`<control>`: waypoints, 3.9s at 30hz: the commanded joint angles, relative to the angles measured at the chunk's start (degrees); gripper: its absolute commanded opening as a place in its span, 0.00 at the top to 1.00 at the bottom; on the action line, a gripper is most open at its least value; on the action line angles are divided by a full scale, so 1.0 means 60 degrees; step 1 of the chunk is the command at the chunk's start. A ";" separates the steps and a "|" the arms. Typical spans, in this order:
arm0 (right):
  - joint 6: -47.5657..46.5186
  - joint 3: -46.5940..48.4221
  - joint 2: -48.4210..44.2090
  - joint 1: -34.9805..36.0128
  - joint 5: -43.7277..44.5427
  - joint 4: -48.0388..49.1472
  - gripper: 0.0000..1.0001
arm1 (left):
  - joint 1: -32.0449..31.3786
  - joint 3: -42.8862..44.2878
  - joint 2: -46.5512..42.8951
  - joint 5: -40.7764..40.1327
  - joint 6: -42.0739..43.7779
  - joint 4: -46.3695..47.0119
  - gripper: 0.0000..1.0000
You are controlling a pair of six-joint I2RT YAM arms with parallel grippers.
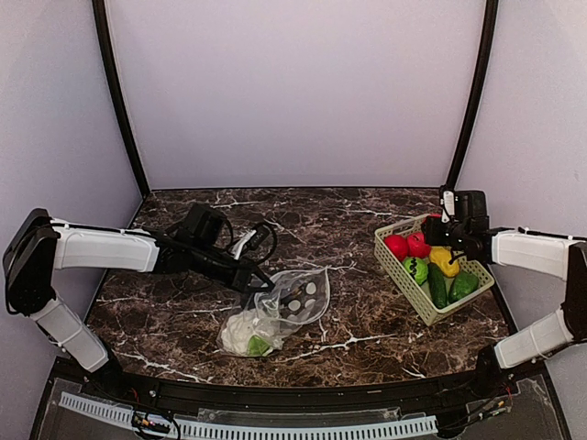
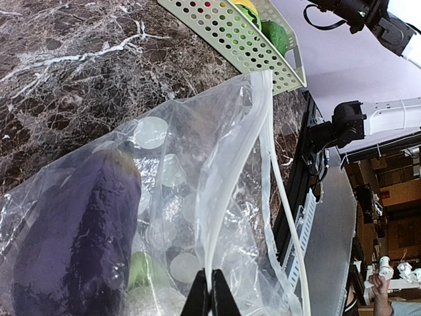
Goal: Open the zip-top bag and remove the fake food
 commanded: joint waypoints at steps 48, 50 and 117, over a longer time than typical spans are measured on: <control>0.1025 0.0803 0.0973 0.6198 -0.4997 0.1671 0.45 | 0.0084 0.0623 -0.0499 0.0090 0.0254 -0.0577 0.99; 0.1446 0.1019 0.1300 0.6405 -0.4944 0.1623 0.49 | 0.0071 0.0602 -0.0525 0.0114 0.0220 -0.0478 0.99; 1.0069 0.2139 0.8339 0.7373 -0.9348 0.9482 0.45 | -0.1443 0.1336 0.0895 -0.0378 0.0343 0.1515 0.99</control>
